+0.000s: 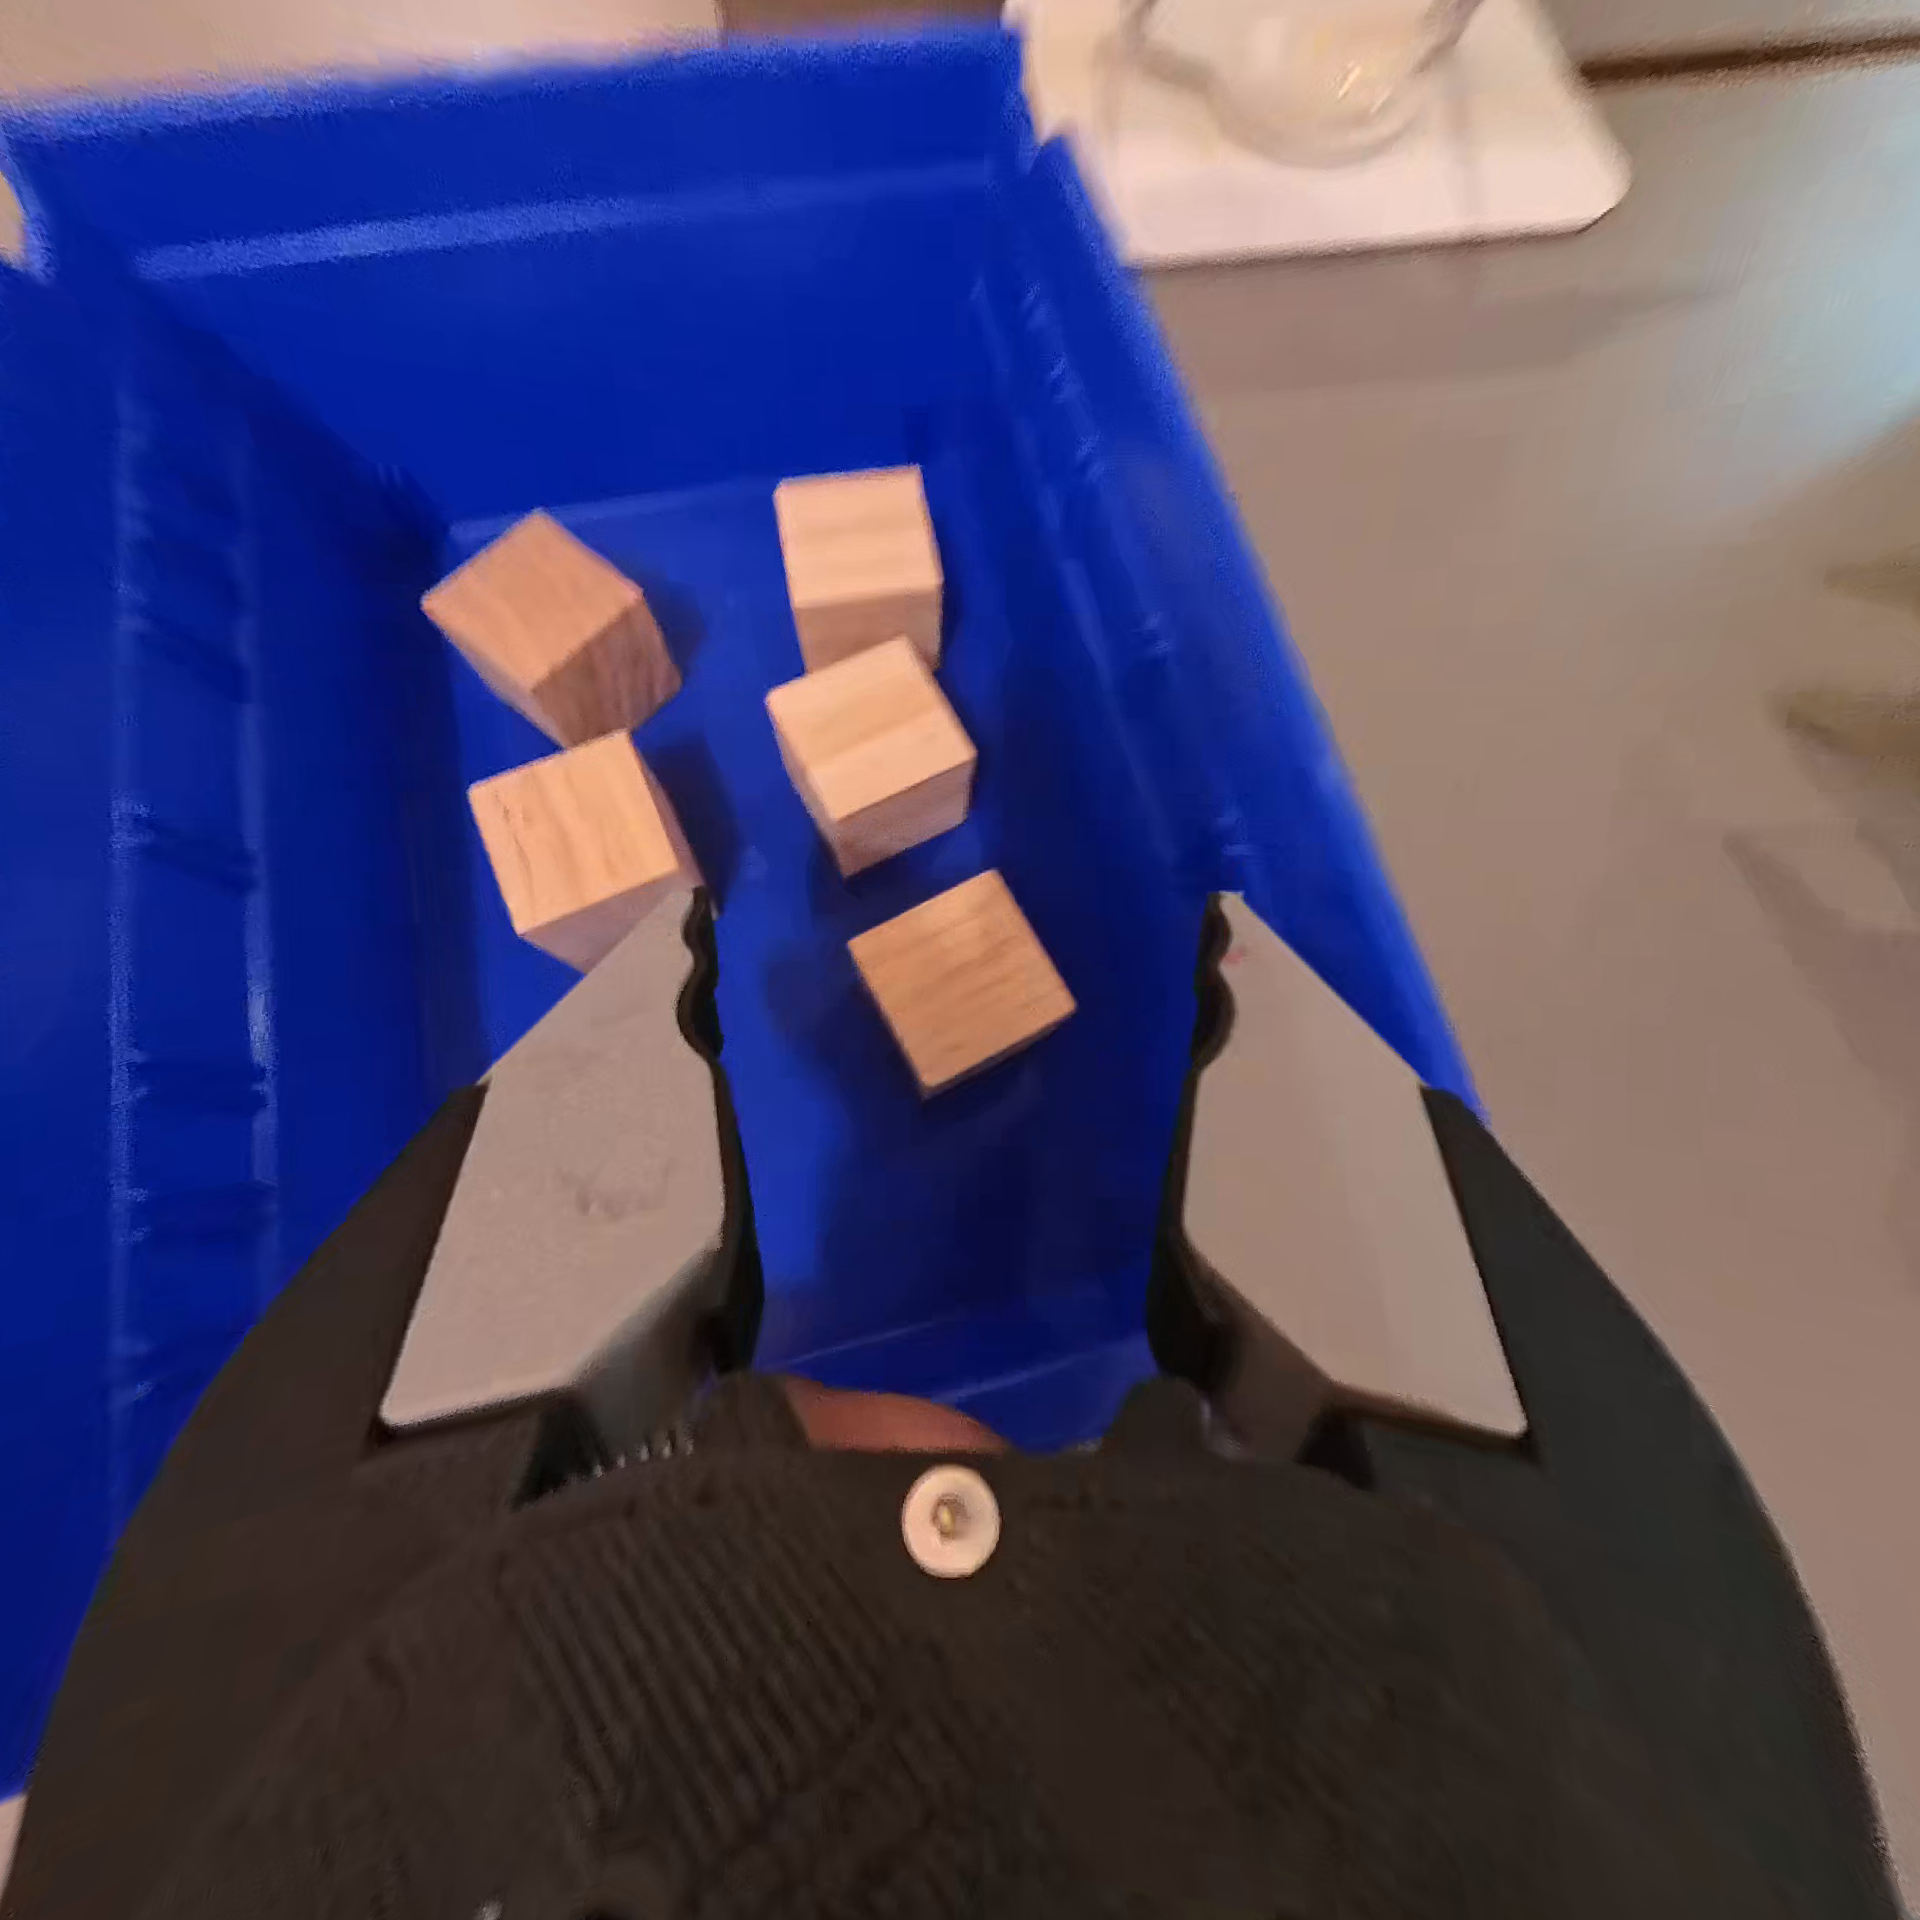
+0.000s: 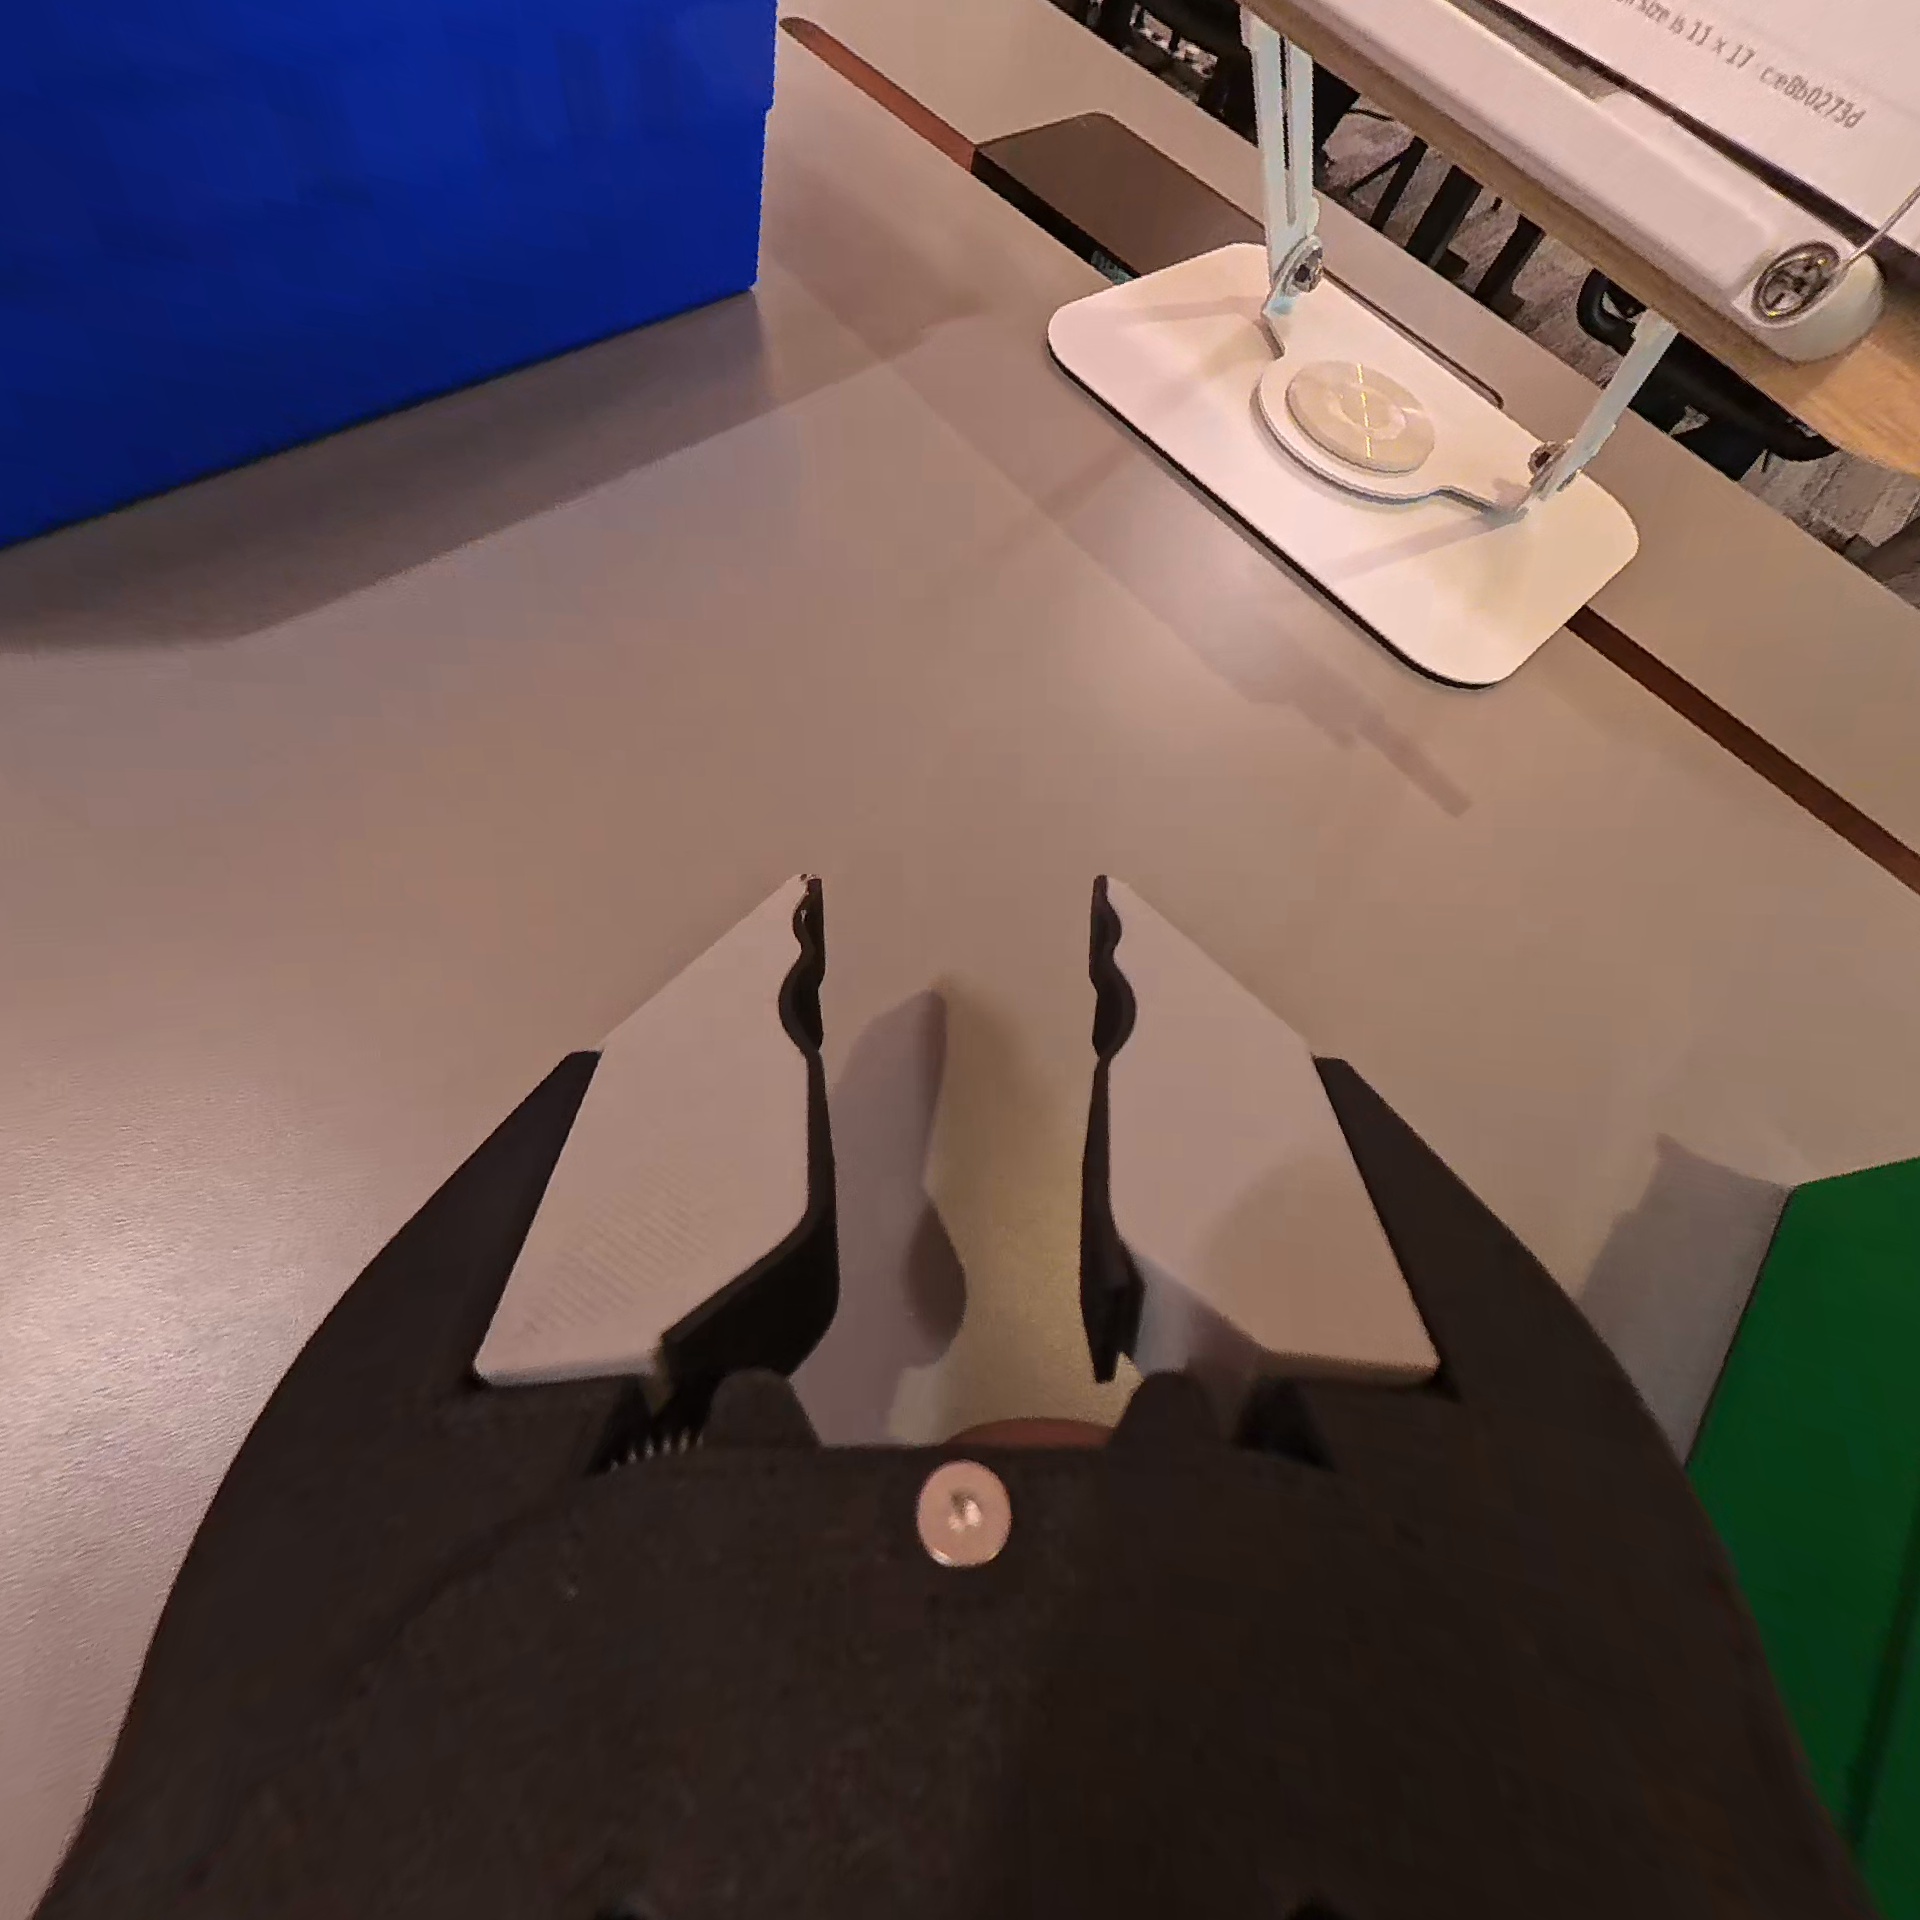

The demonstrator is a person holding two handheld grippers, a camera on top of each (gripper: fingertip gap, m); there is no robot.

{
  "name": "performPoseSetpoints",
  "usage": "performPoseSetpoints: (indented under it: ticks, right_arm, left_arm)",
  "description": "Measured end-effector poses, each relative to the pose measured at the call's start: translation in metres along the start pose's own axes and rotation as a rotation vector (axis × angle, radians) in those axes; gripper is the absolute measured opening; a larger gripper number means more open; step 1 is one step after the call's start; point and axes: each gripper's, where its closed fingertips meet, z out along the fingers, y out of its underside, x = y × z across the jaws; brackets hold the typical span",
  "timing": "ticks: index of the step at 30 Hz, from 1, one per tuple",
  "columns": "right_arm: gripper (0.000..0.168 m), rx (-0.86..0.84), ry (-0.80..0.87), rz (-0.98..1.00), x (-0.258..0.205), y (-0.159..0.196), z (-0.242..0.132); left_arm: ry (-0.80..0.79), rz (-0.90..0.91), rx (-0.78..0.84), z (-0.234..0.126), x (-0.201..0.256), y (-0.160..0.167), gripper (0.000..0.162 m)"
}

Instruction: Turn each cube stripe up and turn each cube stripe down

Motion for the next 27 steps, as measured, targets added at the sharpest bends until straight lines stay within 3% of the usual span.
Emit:
performPoseSetpoints:
  ticks: [5, 8, 9, 15, 20, 24, 27]
  right_arm:
    - [0.048, 0.003, 0.010, -0.001, 0.002, 0.000, -0.001]
    - [0.048, 0.008, 0.008, 0.005, 0.004, -0.001, -0.003]
    - [0.048, 0.012, 0.008, 0.004, 0.004, -0.002, -0.003]
    - [0.047, 0.015, 0.011, -0.020, 0.002, -0.003, -0.005]
    - [0.047, 0.040, -0.123, 0.013, -0.019, -0.007, -0.004]
    - [0.046, 0.129, -0.486, 0.172, -0.066, -0.027, -0.021]
    - [0.048, 0.187, -0.896, 0.333, -0.105, -0.047, -0.057]
  left_arm:
    - [-0.023, -0.012, -0.219, 0.034, -0.009, 0.033, 0.088]
    - [0.015, -0.021, -0.314, 0.045, -0.005, 0.047, 0.064]
    - [0.033, -0.034, -0.329, 0.046, -0.003, 0.049, 0.057]
    - [-0.022, 0.090, -0.297, 0.040, -0.022, 0.041, 0.055]
    - [0.079, 0.156, 0.020, 0.001, -0.011, -0.022, 0.055]
    - [0.378, 0.411, 0.423, -0.066, 0.062, -0.073, 0.055]
    - [0.627, 0.739, 0.712, -0.128, 0.145, -0.061, 0.054]
